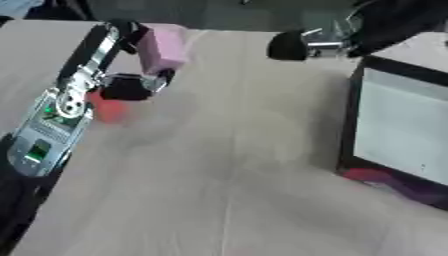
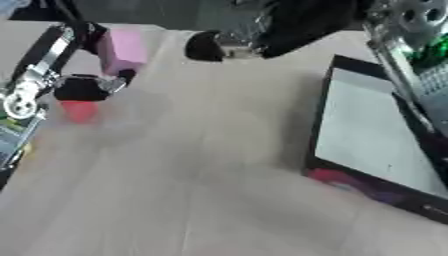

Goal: Pick up the objects with one hand, pass them to the other hand, and then place them into the box on the other side of the table.

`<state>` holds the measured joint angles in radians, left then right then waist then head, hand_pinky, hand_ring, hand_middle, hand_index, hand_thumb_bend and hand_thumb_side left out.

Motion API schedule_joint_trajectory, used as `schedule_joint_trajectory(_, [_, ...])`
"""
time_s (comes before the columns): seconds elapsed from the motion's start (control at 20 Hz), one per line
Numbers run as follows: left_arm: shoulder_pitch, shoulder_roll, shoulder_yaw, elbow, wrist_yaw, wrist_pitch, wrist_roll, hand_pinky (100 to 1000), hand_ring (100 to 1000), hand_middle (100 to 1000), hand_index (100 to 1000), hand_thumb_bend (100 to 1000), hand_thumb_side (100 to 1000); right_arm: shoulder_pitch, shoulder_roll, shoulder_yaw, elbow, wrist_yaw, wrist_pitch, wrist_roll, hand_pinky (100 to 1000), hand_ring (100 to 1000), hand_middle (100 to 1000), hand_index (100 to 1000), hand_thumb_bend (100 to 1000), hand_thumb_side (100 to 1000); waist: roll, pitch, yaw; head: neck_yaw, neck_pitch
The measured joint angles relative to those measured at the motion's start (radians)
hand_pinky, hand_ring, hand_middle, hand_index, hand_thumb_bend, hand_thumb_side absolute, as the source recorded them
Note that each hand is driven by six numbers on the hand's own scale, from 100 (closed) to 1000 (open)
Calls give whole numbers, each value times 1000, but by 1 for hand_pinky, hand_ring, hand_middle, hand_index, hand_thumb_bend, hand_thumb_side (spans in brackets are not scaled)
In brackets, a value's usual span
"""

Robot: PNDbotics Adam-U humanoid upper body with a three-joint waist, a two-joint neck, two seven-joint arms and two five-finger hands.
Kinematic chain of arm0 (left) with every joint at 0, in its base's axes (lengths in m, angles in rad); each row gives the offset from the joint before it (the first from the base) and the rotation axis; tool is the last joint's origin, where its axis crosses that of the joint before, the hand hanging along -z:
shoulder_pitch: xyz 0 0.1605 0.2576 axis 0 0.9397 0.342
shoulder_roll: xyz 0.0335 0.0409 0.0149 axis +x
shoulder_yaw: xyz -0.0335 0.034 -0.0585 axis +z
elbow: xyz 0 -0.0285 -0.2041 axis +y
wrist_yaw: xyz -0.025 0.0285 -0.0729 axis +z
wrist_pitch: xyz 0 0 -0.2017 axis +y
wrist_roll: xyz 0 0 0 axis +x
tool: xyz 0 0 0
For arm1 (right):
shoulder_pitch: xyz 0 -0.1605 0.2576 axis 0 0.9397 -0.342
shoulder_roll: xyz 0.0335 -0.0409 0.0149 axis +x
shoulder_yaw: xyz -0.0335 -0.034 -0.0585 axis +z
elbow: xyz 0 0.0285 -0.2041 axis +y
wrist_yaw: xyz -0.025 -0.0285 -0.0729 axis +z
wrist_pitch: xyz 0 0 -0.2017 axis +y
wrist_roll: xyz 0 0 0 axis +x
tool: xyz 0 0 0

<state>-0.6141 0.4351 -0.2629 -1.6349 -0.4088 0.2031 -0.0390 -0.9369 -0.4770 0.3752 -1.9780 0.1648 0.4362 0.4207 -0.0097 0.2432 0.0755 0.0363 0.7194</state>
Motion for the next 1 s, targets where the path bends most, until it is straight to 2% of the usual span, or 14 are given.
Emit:
schedule_joint_trajectory(0.3, [16, -31, -6, 5, -59, -33, 19, 707, 650, 568, 526, 100, 100, -4, 47, 29, 31, 70, -14, 39, 922, 936, 893, 908, 712, 311, -2, 0, 0, -4, 0])
schedule_joint_trajectory(0.55, [36, -37, -11, -9, -91, -51, 29, 704, 643, 560, 524, 100, 100, -2, 77, 40, 65, 139, -10, 26, 911, 915, 870, 890, 686, 265, -2, 0, 2, -4, 5])
schedule_joint_trajectory(0.6, [39, -41, -11, -12, -94, -53, 32, 703, 640, 557, 524, 100, 100, 1, 84, 43, 74, 149, -8, 21, 907, 909, 864, 887, 677, 228, -3, 0, 3, -4, 7])
schedule_joint_trajectory(0.75, [46, -49, -12, -15, -94, -58, 41, 703, 636, 550, 521, 100, 100, 5, 104, 55, 99, 163, -2, 8, 898, 895, 848, 874, 659, 178, -5, 0, 6, -4, 8])
schedule_joint_trajectory(1.0, [52, -51, -14, -28, -103, -72, 60, 704, 632, 544, 519, 100, 100, 5, 135, 75, 147, 163, 19, -9, 893, 890, 841, 865, 650, 178, -5, 0, 8, -4, 8])
